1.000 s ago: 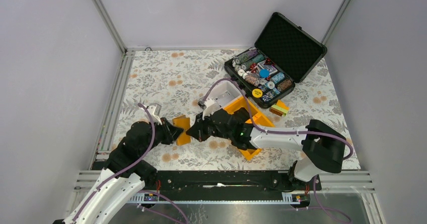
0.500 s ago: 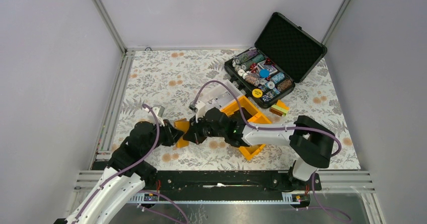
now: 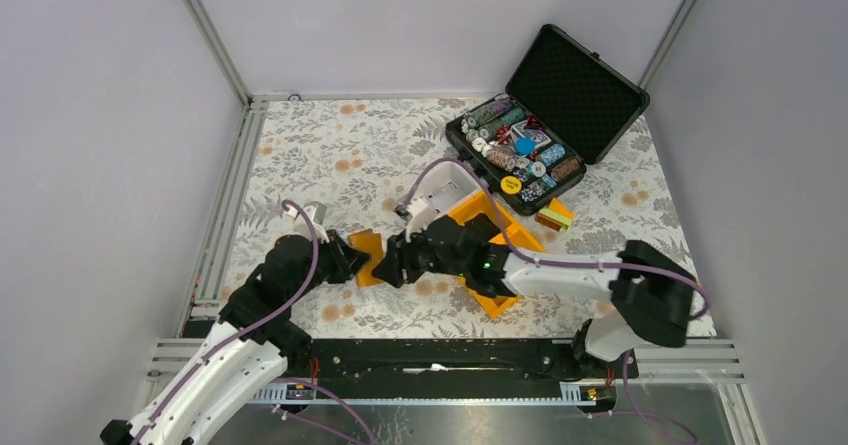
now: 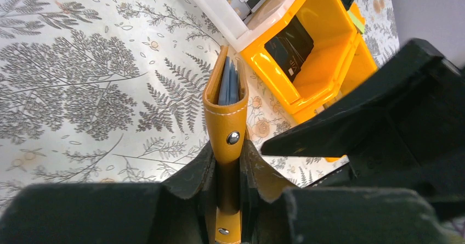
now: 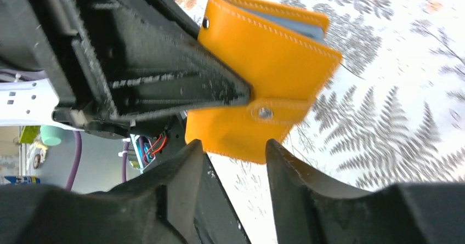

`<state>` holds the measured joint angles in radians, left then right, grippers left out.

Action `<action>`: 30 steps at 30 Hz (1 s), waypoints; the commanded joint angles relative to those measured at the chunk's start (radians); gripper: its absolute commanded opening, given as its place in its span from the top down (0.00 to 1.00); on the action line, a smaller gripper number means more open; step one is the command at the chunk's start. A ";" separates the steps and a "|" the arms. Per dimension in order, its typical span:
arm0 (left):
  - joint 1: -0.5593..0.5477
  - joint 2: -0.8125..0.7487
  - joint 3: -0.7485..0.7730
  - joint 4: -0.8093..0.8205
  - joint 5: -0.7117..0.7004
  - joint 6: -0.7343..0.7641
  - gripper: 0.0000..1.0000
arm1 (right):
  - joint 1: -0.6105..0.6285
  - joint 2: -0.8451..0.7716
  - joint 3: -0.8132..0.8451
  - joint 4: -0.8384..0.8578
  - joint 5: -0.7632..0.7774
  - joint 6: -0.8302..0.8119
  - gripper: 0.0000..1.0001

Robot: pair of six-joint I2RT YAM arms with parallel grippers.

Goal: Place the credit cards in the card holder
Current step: Close the card holder at the center of the board, then reset both arms

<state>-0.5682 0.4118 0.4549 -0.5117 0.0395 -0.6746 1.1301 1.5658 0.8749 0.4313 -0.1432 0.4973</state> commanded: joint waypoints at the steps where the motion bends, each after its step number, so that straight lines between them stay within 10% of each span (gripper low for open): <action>1: -0.004 0.089 -0.015 0.198 -0.021 -0.128 1.00 | -0.018 -0.160 -0.102 -0.060 0.149 -0.019 0.41; 11: 0.006 0.318 -0.099 0.505 -0.105 -0.038 0.77 | -0.260 -0.418 -0.243 -0.228 0.231 -0.045 0.03; 18: 0.098 0.500 -0.101 0.637 -0.157 -0.028 0.02 | -0.440 -0.451 -0.206 -0.397 0.247 -0.074 0.00; 30: 0.347 0.309 0.223 0.123 -0.158 0.014 0.01 | -0.589 -0.525 -0.142 -0.602 0.599 -0.106 0.00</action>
<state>-0.2749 0.7818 0.4774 -0.2081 -0.1200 -0.7197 0.5484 1.1210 0.6857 -0.0982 0.2214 0.4225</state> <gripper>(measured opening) 0.985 0.993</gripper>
